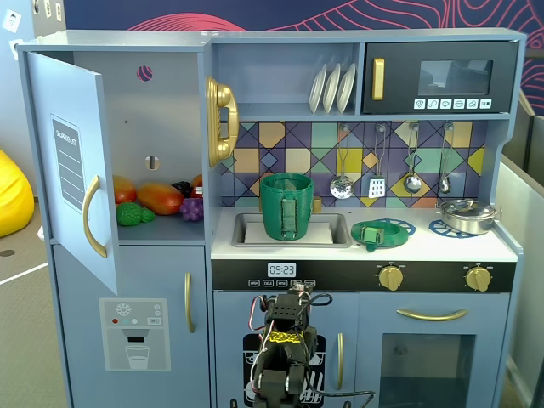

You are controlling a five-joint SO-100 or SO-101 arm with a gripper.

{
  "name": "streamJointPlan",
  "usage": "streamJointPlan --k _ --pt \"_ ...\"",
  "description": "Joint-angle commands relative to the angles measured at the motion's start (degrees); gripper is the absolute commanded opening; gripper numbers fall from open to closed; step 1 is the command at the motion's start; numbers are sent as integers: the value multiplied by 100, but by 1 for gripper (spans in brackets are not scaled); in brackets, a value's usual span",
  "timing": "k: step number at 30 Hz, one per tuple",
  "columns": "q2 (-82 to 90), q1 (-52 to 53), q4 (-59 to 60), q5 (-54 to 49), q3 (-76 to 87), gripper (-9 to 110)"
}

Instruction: Pick up the lid from the counter and put it on the green recipient

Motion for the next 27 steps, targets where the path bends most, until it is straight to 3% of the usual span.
streamJointPlan --k 1,5,10,18,27 --pt "-202 492 -1072 -35 -369 0" --pt "-905 809 -2962 -431 -1283 0" --pt "-1714 1257 -3340 -1011 -2698 1" --pt "-1767 2109 -4975 -334 -2936 40" --pt "-2830 2426 -6935 -466 -2962 47"
